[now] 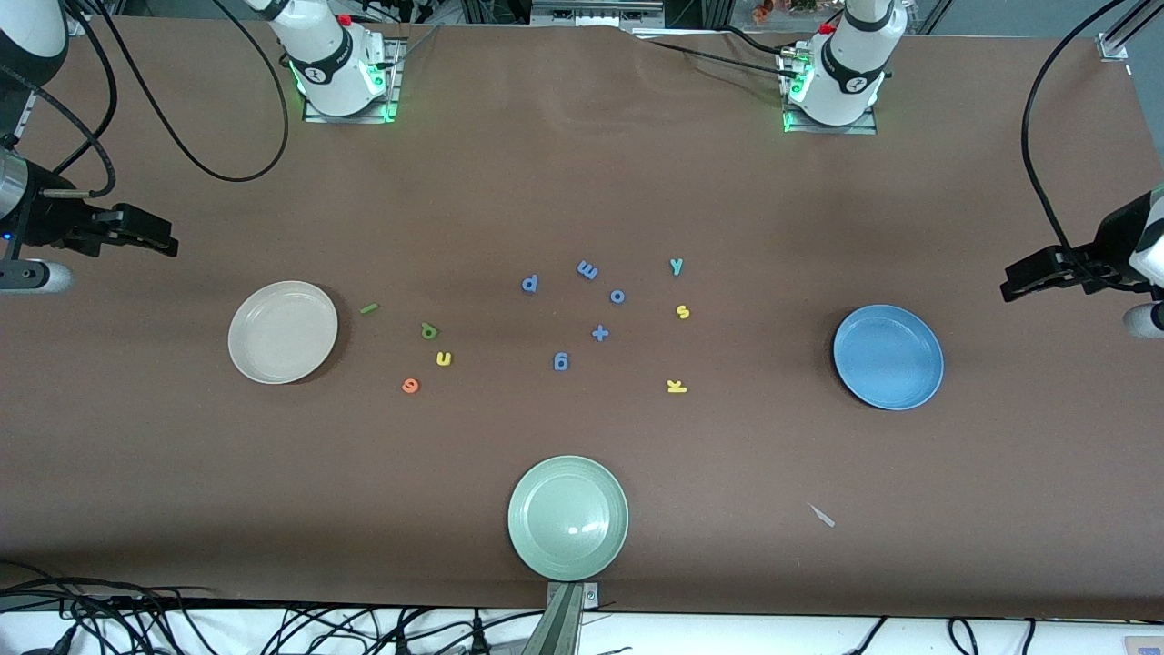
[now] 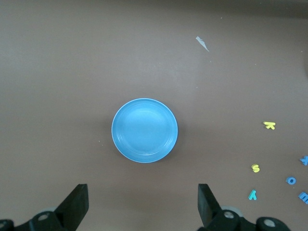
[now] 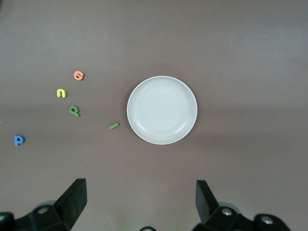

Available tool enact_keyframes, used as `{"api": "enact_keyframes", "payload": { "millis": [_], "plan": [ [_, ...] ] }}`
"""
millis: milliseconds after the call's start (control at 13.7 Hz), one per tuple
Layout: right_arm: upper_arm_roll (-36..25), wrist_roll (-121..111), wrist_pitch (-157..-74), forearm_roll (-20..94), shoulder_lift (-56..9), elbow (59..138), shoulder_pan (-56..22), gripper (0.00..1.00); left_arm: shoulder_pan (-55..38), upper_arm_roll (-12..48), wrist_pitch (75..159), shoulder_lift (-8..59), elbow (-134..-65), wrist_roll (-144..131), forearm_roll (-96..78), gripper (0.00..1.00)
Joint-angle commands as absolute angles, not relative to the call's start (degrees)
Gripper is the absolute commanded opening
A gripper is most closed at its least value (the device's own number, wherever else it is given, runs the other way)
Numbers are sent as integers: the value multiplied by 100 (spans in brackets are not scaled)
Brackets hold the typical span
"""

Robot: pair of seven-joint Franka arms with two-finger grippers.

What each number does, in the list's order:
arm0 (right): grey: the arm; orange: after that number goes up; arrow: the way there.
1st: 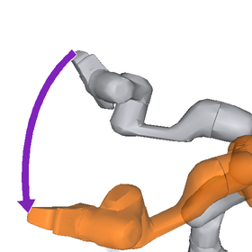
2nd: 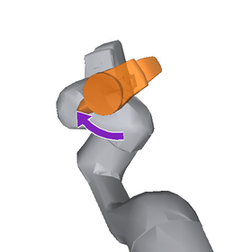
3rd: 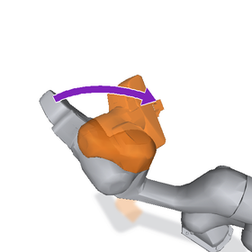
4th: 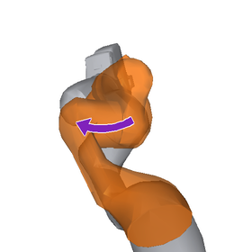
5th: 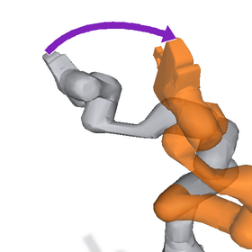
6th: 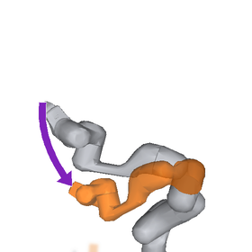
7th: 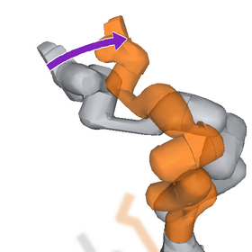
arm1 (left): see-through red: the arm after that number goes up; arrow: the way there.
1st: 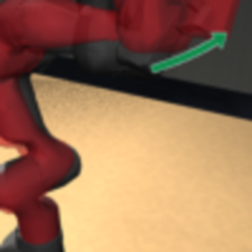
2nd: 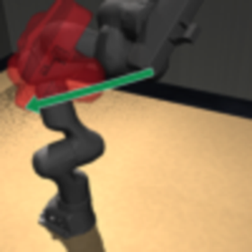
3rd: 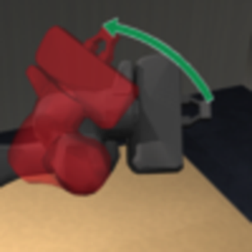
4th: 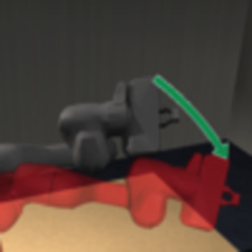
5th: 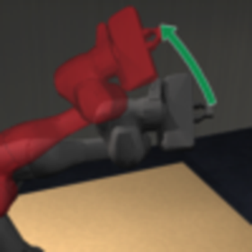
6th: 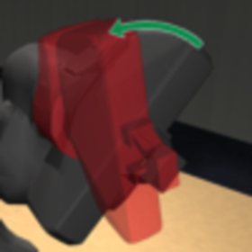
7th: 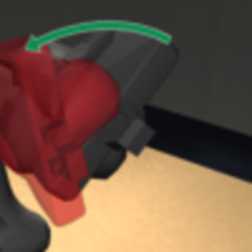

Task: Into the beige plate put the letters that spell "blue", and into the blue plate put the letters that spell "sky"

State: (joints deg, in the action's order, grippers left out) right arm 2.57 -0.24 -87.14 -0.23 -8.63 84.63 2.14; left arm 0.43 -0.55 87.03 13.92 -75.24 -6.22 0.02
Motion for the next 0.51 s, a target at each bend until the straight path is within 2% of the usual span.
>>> {"api": "enact_keyframes", "payload": {
  "millis": [0, 438],
  "plan": [
    [281, -9, -8631, -53, -844, 8385, 246, 100, -70, -167, 8675, 1406, -7541, -501, -105, 100],
    [325, 17, -8666, 26, -835, 8358, 220, 100, -105, -167, 8648, 1406, -7690, -510, -105, 100]
  ]
}}
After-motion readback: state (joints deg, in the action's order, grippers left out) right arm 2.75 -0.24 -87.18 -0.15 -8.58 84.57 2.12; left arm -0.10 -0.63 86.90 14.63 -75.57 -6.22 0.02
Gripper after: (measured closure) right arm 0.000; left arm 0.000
